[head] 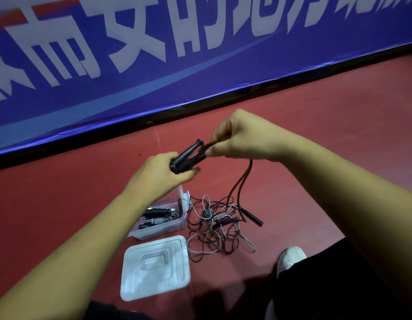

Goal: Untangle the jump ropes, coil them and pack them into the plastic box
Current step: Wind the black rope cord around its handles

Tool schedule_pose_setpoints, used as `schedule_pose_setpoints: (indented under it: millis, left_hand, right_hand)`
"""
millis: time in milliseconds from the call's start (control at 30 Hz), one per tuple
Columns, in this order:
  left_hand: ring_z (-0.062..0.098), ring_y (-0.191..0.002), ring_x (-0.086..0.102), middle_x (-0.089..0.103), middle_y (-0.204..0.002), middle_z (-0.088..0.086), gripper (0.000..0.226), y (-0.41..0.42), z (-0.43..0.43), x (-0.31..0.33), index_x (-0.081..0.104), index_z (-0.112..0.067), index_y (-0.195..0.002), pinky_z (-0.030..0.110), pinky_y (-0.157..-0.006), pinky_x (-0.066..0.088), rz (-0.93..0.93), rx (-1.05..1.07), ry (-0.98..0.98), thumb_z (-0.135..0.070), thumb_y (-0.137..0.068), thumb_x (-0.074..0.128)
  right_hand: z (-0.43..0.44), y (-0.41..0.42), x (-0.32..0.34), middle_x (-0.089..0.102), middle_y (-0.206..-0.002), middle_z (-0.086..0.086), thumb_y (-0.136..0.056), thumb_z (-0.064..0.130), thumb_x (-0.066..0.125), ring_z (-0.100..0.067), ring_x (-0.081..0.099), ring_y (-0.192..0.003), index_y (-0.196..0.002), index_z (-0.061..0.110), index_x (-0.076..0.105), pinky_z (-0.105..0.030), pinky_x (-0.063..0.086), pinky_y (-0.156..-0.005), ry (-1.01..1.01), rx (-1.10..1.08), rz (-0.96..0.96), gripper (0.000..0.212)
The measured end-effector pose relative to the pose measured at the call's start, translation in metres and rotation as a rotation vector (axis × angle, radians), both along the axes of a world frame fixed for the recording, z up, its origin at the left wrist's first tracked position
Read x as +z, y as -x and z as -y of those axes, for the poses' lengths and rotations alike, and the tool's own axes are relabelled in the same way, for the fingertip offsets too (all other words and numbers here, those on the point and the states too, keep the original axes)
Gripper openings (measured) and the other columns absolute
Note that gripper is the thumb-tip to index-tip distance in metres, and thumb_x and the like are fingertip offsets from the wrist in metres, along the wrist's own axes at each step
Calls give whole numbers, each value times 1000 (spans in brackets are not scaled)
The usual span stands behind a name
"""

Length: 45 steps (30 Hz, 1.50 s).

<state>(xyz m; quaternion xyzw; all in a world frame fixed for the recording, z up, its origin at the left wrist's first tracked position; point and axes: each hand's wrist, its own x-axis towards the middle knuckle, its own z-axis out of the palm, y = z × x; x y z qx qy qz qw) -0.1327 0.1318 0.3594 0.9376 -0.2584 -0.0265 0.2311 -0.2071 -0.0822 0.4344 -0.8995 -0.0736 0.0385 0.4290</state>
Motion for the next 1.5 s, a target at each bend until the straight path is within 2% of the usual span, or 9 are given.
schedule_pose_setpoints:
  millis: [267, 467, 600, 700, 833, 967, 1100, 1300, 1500]
  left_hand:
    - [9, -61, 46, 57, -76, 0, 30, 15, 3, -4, 59, -18, -108, 29, -59, 39, -285, -442, -132, -41, -90, 66]
    - [9, -61, 51, 57, -71, -5, 24, 16, -4, 9, 65, -35, -87, 24, -58, 42, -495, -425, 268, -46, -66, 63]
    - [13, -52, 44, 55, -61, -4, 50, 21, -5, 8, 50, -13, -117, 22, -49, 32, -813, -466, 654, -22, -71, 65]
    - [9, -45, 32, 47, -53, -5, 67, 24, -3, 11, 31, -19, -141, 22, -44, 19, -1035, -537, 863, -2, -80, 52]
    - [7, -44, 30, 37, -53, -4, 70, 20, -5, 13, 38, -12, -140, 19, -42, 19, -1178, -538, 1026, -12, -76, 66]
    - [6, -45, 25, 30, -53, -4, 54, 13, -10, 14, 51, -6, -123, 30, -48, 7, -1165, -487, 1085, -24, -78, 71]
    - [6, -43, 25, 31, -52, -4, 42, 13, -8, 15, 54, -6, -112, 25, -48, 15, -1104, -406, 1104, -23, -79, 72]
    - [12, -44, 26, 31, -53, -1, 31, 16, 2, 18, 43, -9, -110, 28, -50, 19, -862, -161, 992, -9, -83, 59]
    - [16, -49, 41, 47, -56, 0, 20, 11, 7, 15, 40, -11, -93, 26, -46, 29, -635, 17, 855, 1, -94, 56]
  right_hand:
    - [15, -16, -17, 66, -57, -1, -69, 31, 87, -7, 56, -51, -72, 15, 74, -20, 43, -51, 91, -83, 184, 21]
    - [27, -22, -28, 54, -47, 8, -83, 26, 77, -4, 45, -45, -81, 10, 75, -16, 37, -48, -1, -67, 89, 17]
    - [28, -22, -34, 64, -58, 6, -95, 12, 60, -4, 54, -54, -79, 10, 72, -22, 45, -57, -71, -4, -50, 20]
    - [25, -22, -40, 59, -59, 1, -101, 11, 50, -11, 52, -55, -82, 6, 67, -24, 42, -57, -251, 60, -191, 26]
    - [20, -21, -42, 46, -54, 0, -102, 25, 46, -15, 42, -52, -91, -2, 64, -25, 35, -54, -375, 90, -251, 34]
    - [19, -17, -37, 50, -57, -3, -95, 31, 57, -16, 45, -52, -94, 2, 63, -24, 38, -53, -350, 114, -256, 30]
    - [19, -13, -31, 57, -57, -4, -87, 11, 70, -15, 46, -46, -93, 6, 63, -21, 39, -46, -259, 113, -234, 11]
    - [14, -13, -32, 59, -61, -2, -95, 15, 63, -16, 60, -56, -93, 3, 65, -26, 53, -57, -128, 53, -198, 12]
    - [-3, -13, -33, 55, -66, -3, -102, 18, 51, -8, 40, -44, -99, -1, 64, -27, 40, -47, -139, 35, -270, 23]
